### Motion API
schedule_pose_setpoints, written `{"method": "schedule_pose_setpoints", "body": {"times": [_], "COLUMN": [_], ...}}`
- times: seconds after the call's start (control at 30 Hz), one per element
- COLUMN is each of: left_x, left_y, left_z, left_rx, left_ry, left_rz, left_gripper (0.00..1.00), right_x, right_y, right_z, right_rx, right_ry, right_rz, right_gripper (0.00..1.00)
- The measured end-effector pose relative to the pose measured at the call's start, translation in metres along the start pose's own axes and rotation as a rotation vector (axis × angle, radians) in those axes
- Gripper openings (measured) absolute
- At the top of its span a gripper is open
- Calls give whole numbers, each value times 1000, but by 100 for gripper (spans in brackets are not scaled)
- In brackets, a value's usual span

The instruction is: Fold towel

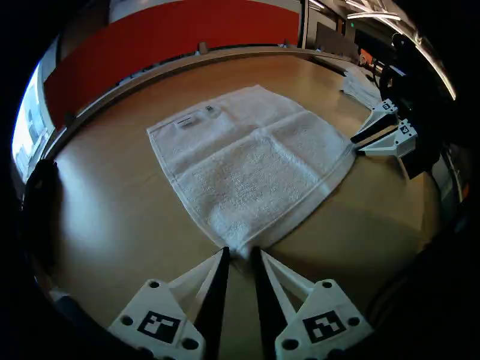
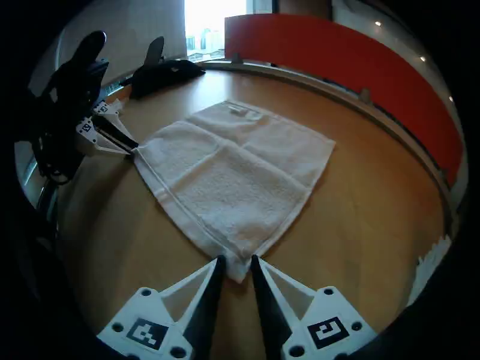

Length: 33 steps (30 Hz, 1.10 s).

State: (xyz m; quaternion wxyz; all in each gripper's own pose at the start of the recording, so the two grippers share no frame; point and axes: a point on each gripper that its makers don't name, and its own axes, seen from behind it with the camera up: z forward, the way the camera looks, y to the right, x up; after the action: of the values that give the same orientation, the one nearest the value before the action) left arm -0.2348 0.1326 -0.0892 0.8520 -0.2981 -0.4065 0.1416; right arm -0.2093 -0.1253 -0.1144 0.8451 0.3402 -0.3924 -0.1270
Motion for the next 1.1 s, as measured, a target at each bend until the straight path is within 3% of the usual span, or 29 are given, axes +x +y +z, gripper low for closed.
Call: {"method": "schedule_pose_setpoints", "body": {"times": [0.3,0.67,1.1], "left_x": [1,7,38], "left_y": [-5,-3,2], "left_z": [1,-8,-41], "left_rx": [26,25,25], "left_ry": [-2,1,27], "left_rz": [-26,-60,-97], "left_gripper": [12,11,11], "right_x": [6,17,54], "right_y": [-6,-3,6], "right_z": [2,-8,-44], "right_rx": [14,13,-13], "right_ry": [4,30,96], "right_rz": [1,17,20], "right_gripper": [12,11,11]}}
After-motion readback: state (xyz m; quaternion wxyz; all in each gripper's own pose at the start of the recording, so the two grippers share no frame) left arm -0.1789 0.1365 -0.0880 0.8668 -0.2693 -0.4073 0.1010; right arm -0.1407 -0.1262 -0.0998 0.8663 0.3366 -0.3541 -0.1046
